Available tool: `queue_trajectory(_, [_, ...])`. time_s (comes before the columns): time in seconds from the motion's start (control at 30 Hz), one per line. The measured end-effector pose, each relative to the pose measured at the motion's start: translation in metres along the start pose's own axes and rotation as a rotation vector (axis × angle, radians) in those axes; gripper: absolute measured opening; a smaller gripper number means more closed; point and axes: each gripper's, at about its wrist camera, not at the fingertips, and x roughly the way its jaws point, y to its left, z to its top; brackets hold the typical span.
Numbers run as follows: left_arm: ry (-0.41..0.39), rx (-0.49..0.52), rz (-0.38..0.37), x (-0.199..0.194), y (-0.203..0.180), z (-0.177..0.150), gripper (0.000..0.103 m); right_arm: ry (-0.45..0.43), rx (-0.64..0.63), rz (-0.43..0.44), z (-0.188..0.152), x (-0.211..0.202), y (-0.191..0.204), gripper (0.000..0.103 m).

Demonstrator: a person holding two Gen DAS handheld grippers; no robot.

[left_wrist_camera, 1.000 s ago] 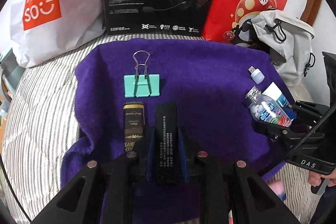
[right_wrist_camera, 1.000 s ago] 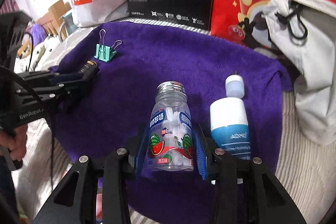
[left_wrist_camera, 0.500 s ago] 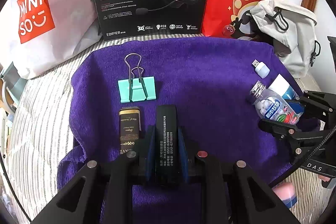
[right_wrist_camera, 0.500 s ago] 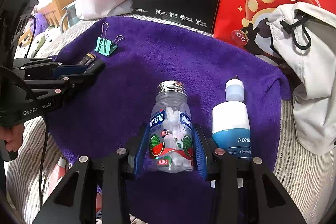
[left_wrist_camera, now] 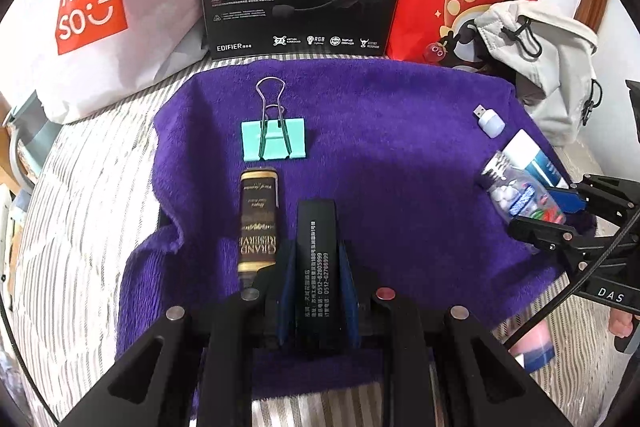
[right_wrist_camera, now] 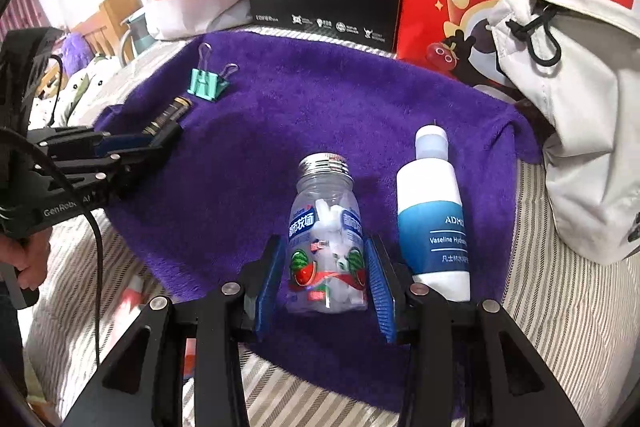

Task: Organize rigid objects
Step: 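Carry black case and clear bottle onto the purple towel while opening both grippers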

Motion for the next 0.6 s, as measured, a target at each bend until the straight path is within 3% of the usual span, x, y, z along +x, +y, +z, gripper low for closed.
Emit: queue_trajectory(0.6, [-0.032, -0.026, -0.009, -0.035, -0.002, -0.015, 0.021, -0.056, 0.039, -0.033, -0.018, -0.044, 0.001, 0.046])
